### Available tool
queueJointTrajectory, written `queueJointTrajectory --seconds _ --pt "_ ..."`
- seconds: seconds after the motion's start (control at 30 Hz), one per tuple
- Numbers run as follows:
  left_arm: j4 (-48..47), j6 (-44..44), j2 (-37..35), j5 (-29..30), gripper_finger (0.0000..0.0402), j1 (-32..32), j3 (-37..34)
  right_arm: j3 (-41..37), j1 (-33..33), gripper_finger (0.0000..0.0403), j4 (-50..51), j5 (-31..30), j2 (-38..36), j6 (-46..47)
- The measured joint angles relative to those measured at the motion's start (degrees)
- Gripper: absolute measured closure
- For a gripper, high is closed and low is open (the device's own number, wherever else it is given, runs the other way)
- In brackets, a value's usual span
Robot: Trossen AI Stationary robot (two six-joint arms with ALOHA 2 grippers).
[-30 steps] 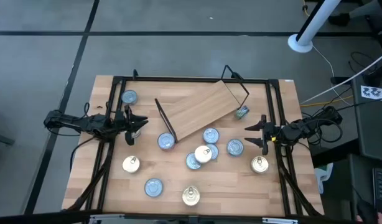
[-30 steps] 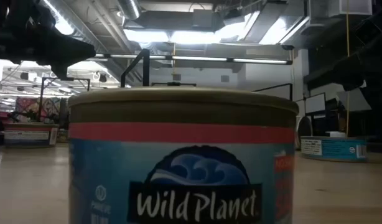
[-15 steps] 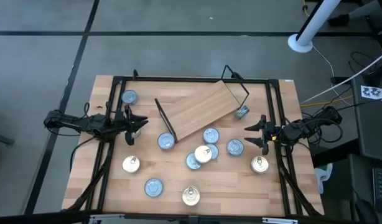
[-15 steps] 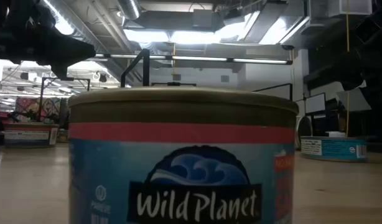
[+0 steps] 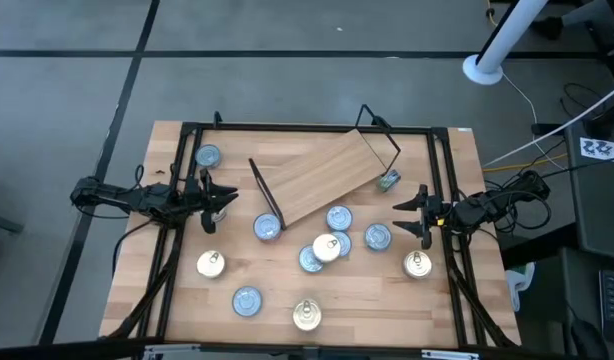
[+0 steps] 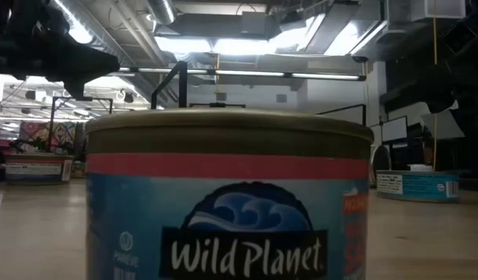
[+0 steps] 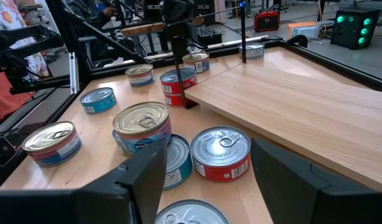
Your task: Stack canned seafood by type on shelf
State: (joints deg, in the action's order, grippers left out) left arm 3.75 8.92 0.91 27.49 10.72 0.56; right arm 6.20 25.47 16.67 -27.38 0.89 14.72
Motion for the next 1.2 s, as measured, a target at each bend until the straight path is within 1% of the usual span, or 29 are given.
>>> queueJointTrajectory --seconds 0.67,0.73,0.9,1.03,1.2 --pt "-0.01 -0.07 0.0 0.0 0.0327 0.0 0.0 0.04 0.0 0.0171 -0.07 -0.02 0.0 0.0" --pt "0.0 -0.67 0.0 0.0 0.0327 0.0 0.0 0.05 0.0 0.0171 -0.07 -0.04 0.0 0.0" --pt "0.28 -5.41 0.0 0.01 0.0327 0.0 -0.01 0.07 0.0 0.0171 -0.07 0.0 0.0 0.0" --pt "4.74 -6.22 0.0 0.02 0.0327 0.0 -0.01 0.07 0.0 0.0171 -0.07 0.0 0.0 0.0" --pt "14.09 -9.69 2.04 0.0 0.0327 0.0 0.0 0.07 0.0 0.0171 -0.11 0.0 0.0 0.0"
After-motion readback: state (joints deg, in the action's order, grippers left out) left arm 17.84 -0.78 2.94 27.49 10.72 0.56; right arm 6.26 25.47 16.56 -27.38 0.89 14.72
